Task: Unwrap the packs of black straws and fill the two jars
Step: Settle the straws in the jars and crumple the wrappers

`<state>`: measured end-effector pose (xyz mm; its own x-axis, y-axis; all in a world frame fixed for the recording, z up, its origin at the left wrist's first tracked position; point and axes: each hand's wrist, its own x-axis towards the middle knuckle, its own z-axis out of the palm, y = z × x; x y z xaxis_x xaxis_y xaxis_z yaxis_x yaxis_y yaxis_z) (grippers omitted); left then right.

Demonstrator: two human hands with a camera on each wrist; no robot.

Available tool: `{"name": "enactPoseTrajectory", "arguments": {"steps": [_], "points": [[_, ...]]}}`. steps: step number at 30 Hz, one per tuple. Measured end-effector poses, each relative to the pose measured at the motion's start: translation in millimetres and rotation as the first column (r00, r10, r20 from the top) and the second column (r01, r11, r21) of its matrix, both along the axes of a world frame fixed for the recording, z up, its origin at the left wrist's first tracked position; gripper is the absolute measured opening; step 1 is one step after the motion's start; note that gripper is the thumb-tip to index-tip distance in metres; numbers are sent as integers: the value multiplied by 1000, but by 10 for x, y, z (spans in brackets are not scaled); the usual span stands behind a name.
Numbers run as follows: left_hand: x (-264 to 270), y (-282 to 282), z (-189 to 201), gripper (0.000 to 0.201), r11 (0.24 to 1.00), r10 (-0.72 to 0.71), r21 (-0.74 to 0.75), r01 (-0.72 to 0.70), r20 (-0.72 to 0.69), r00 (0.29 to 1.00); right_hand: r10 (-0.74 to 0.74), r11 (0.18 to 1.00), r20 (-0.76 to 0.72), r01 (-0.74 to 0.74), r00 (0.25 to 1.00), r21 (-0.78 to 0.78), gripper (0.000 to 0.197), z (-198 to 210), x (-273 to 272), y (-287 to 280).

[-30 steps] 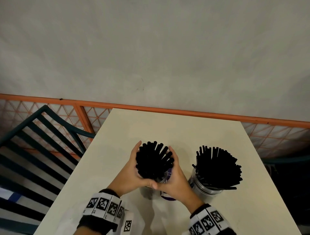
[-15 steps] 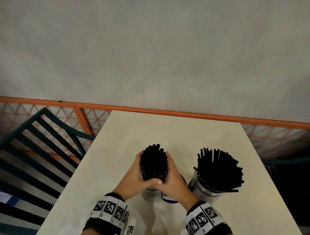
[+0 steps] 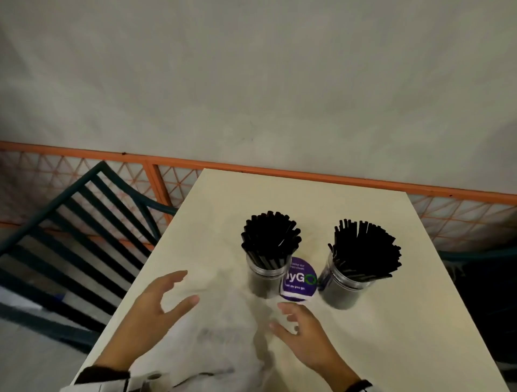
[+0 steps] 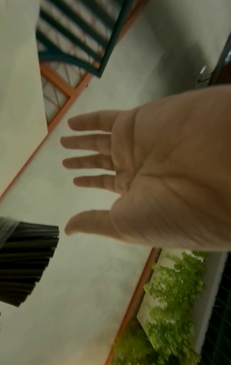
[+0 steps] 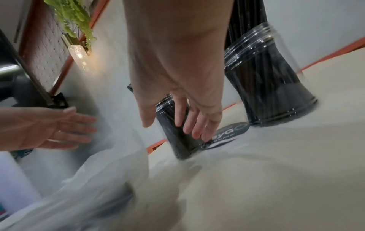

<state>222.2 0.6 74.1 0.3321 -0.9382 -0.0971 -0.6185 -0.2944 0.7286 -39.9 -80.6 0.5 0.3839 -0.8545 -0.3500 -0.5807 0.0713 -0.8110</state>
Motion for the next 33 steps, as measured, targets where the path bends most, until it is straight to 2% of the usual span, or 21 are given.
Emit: {"name": "enactPoseTrajectory", "arguments": {"steps": [1, 2, 4, 6, 8, 11, 14, 16, 19, 22, 25, 28, 30, 33], "points": [[25, 159, -46, 57, 996, 74, 37, -76, 45, 996, 35, 999, -24, -34, 999, 34, 47, -6, 14, 67], [51, 309, -111, 56, 984, 145, 89, -153, 91, 985, 69, 996, -41, -66, 997, 61, 44, 2, 37, 137], [66, 571, -251, 59, 932, 247, 236, -275, 144, 958, 127, 989, -48, -122, 991, 85, 46, 15, 88, 266], [22, 769, -410, 67, 867, 262, 410, -284, 110, 959, 163, 983, -21, -161, 986, 85, 52, 50, 150, 395], [-74, 908, -542, 73, 849, 248, 475, -232, 29, 968, 175, 979, 25, -177, 984, 101, 55, 67, 203, 506], [-213, 1025, -644, 91, 897, 331, 337, -285, -88, 939, 139, 987, 39, -141, 990, 76, 60, 39, 236, 605], [-292, 1074, -645, 103, 889, 444, 239, -391, -240, 863, 80, 996, 31, -81, 996, 33, 35, 38, 200, 645], [-334, 1112, -653, 97, 889, 449, 210, -407, -218, 867, 52, 999, 92, -52, 994, -4, 24, 41, 148, 660], [-453, 1181, -583, 86, 915, 397, 99, -391, -49, 917, 18, 997, 171, -5, 985, -73, 18, 93, 28, 706], [-623, 1233, -477, 97, 952, 306, -81, -296, 151, 940, 15, 999, 270, -1, 963, -52, 26, 209, -120, 791], [-811, 1219, -356, 120, 989, 112, -123, -78, 302, 947, 82, 997, 325, -74, 942, -36, 33, 392, -264, 858], [-925, 1118, -206, 132, 982, -44, -148, 118, 428, 903, 174, 985, 307, -166, 936, -52, 45, 516, -389, 877], [-945, 1031, -95, 137, 964, -82, -173, 200, 526, 847, 187, 981, 356, -159, 915, -109, 37, 585, -448, 884], [-923, 936, 9, 126, 935, -139, -175, 308, 618, 774, 266, 954, 334, -199, 904, -223, 32, 722, -504, 945]]}}
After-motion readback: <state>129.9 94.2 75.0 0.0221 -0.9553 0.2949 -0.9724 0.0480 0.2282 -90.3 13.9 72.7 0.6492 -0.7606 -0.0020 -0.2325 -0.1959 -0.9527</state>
